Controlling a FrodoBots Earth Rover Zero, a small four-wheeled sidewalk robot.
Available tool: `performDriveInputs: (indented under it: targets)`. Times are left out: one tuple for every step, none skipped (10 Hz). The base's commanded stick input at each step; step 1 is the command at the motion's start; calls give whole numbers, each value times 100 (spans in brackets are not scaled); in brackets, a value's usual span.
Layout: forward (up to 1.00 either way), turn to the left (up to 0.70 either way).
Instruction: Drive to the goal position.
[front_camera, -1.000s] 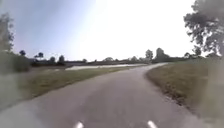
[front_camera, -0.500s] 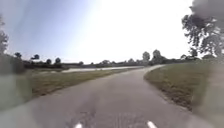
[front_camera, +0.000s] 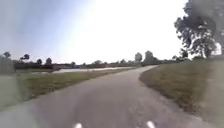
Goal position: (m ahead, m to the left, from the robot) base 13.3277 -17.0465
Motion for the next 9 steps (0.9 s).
performDriveInputs:
  targets:
    - [100,0]
    - [100,0]
    - [100,0]
    - [100,0]
    - [100,0]
    - [100,0]
    - [100,0]
    - [100,0]
    - [100,0]
